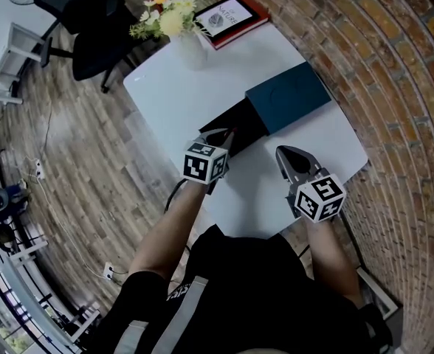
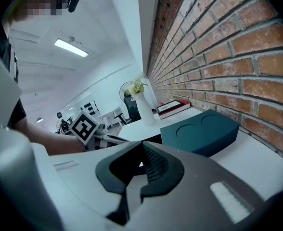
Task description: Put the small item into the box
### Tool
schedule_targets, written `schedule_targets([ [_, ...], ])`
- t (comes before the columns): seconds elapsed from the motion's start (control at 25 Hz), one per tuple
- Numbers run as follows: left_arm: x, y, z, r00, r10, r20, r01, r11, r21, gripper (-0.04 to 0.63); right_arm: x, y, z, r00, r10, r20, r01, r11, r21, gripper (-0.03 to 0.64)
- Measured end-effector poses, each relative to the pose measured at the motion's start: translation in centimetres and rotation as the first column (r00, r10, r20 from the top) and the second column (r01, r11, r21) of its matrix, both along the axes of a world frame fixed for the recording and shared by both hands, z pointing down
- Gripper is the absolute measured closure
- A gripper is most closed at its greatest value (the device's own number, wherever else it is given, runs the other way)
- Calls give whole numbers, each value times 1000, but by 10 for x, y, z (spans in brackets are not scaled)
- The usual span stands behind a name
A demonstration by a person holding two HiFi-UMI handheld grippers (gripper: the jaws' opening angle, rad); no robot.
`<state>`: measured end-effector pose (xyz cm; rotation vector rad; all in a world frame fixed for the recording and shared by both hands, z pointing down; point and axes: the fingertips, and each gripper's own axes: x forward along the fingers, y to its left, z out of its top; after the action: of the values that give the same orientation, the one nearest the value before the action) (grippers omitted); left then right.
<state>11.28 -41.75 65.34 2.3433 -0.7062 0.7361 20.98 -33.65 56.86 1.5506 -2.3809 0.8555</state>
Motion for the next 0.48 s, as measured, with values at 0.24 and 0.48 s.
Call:
schedule_targets([
  [0.24,10,-2,22,998,45,53,-44,999,-31,575,5,3,8,999,25,35,-24,999,-26,615],
  [0.48,14,0,33,988,104,110,-96,992,-80,575,5,3,9,999,33,43,-32,999,-31,615],
])
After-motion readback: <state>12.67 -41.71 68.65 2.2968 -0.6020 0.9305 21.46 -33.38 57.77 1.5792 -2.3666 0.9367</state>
